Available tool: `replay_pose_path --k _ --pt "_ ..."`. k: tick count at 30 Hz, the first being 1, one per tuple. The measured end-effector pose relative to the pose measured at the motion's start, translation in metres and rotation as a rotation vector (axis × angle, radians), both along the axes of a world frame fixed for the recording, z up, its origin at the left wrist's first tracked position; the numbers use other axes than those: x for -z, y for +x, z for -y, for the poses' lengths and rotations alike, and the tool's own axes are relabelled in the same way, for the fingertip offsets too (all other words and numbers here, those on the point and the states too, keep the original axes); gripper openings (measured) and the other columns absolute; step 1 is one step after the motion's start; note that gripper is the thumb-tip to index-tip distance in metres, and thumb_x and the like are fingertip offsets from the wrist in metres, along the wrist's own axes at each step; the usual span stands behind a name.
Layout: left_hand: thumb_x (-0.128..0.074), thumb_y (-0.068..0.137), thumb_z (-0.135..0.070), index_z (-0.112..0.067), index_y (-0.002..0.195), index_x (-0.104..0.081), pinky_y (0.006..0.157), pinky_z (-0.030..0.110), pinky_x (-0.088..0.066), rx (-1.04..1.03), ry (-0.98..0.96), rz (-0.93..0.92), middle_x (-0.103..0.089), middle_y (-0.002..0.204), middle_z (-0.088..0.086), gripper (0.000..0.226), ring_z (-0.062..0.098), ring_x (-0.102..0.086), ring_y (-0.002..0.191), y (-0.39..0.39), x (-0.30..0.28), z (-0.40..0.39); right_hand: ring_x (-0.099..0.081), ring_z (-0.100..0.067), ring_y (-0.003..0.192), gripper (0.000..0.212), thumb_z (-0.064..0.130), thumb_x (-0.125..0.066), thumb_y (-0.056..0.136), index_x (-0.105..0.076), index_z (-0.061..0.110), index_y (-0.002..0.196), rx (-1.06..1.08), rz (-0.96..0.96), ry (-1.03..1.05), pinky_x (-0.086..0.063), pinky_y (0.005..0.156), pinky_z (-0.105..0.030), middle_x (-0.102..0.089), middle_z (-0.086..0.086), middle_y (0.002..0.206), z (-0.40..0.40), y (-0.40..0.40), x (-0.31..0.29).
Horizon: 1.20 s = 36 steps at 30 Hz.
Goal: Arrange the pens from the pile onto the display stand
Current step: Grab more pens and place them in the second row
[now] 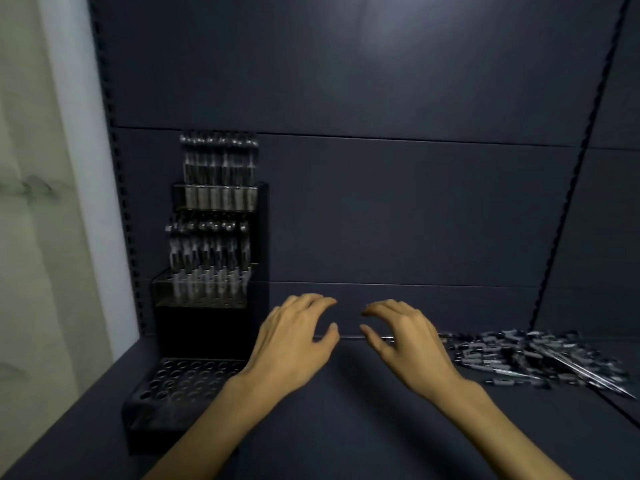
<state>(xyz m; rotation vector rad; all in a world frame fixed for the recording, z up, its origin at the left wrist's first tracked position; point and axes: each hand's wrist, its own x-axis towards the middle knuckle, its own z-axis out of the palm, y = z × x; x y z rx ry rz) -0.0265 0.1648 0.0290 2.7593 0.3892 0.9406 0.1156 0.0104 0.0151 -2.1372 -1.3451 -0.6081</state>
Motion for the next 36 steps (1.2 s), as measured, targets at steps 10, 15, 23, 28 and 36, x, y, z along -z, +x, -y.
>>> replay_pose_path --k 10,15,23,28,36 --pt "-0.045 0.1 -0.047 -0.033 0.148 -0.042 0.111 0.031 -0.036 0.041 -0.024 -0.184 -0.041 0.151 -0.012 0.05 0.01 -0.041 0.133 0.059 0.03 0.027 -0.063 -0.016 0.105 0.024 0.035 -0.062 0.095 -0.068 0.024 0.115 0.024 -0.081 -0.09 -0.051 0.088 -0.035 -0.067 0.009 0.113 0.043 0.046 0.027" --pt "-0.048 0.099 -0.045 -0.032 0.143 -0.047 0.107 0.029 -0.037 0.065 -0.041 -0.192 -0.05 0.141 -0.013 0.046 0.01 -0.045 0.128 0.088 0.039 0.043 -0.065 -0.02 0.102 0.021 0.032 -0.065 0.093 -0.07 0.022 0.111 0.098 -0.066 -0.144 -0.051 0.083 -0.034 -0.068 0.006 0.11 0.08 0.083 0.032" --pt "-0.052 0.091 -0.053 -0.033 0.139 -0.049 0.104 0.034 -0.035 0.051 0.0 -0.326 -0.051 0.129 -0.01 0.051 0.013 -0.044 0.122 0.183 0.058 0.09 -0.066 -0.02 0.096 0.015 0.028 -0.068 0.092 -0.071 0.024 0.106 0.167 -0.101 -0.087 -0.049 0.077 -0.031 -0.069 0.009 0.103 0.163 0.174 0.043" --pt "-0.051 0.095 -0.05 -0.032 0.146 -0.039 0.107 0.038 -0.033 0.012 -0.019 -0.389 -0.042 0.139 -0.009 0.056 0.015 -0.04 0.13 0.247 0.077 0.102 -0.063 -0.015 0.097 0.009 0.026 -0.067 0.093 -0.071 0.025 0.1 0.115 -0.146 -0.064 -0.049 0.08 -0.031 -0.068 0.01 0.099 0.202 0.246 0.049" --pt "-0.044 0.102 -0.051 -0.037 0.143 -0.04 0.099 0.033 -0.028 -0.042 0.058 -0.399 -0.038 0.129 -0.012 0.043 0.012 -0.036 0.121 0.276 0.109 0.095 -0.058 -0.01 0.094 0.009 0.026 -0.064 0.095 -0.07 0.027 0.101 0.066 -0.16 -0.009 -0.042 0.079 -0.023 -0.066 0.015 0.097 0.216 0.298 0.073"
